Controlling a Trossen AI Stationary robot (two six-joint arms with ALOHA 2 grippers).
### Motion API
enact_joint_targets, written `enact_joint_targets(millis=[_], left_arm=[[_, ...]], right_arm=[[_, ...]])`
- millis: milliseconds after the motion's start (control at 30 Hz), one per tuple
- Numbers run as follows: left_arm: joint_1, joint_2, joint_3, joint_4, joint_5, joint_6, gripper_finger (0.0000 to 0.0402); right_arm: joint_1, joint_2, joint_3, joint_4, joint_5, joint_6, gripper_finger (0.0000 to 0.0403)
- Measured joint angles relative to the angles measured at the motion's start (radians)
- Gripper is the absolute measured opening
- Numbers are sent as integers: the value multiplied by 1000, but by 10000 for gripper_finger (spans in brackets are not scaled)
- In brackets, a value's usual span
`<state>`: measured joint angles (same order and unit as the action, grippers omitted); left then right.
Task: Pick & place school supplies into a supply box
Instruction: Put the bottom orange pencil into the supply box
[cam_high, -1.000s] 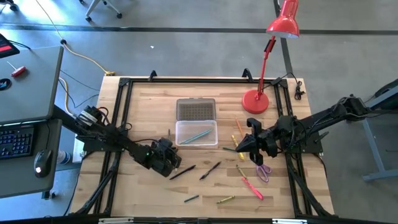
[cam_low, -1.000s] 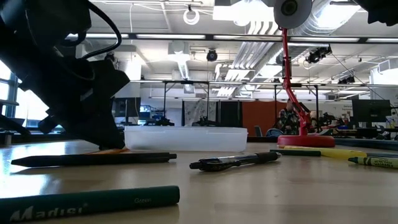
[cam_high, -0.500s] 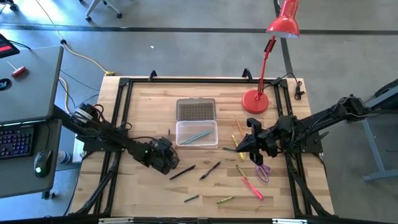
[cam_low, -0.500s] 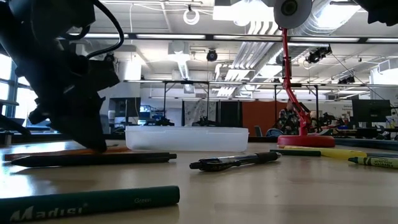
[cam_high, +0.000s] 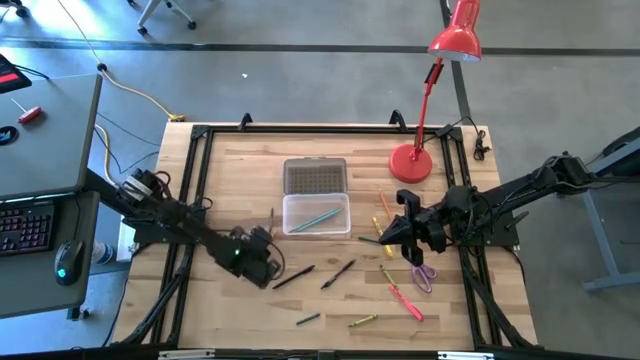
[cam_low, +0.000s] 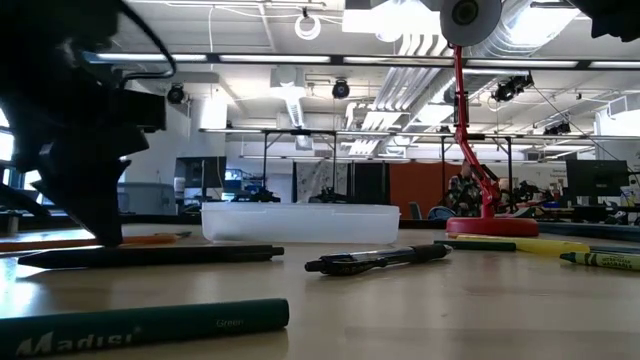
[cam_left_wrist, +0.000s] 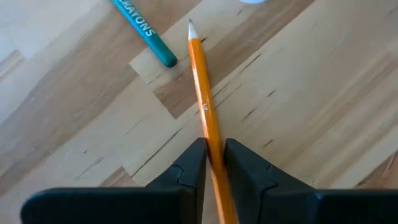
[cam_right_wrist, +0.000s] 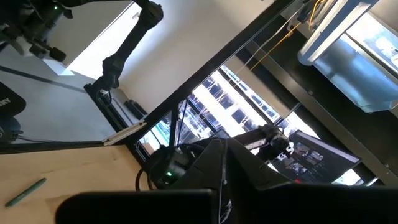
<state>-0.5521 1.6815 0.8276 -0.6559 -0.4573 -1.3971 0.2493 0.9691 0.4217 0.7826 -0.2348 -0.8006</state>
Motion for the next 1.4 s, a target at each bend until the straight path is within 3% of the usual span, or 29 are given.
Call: enact_joint_targets(millis=[367, 633, 900, 1167, 1400], left_arm=[[-185, 187, 1, 1, -286, -434, 97], [-297, 283, -2, -9, -439, -656, 97], [-300, 322, 0, -22, -478, -670, 92], [-300, 312, 4, -33, -492, -714, 26], [-297, 208, 93, -310, -379, -745, 37]], right_arm=[[0, 0, 0, 0, 0, 18, 0], [0, 0, 0, 1, 0, 17, 0], [0, 0, 0, 1, 0, -16, 0], [0, 0, 0, 1, 0, -54, 0], [0, 0, 0, 2, 0, -54, 0]])
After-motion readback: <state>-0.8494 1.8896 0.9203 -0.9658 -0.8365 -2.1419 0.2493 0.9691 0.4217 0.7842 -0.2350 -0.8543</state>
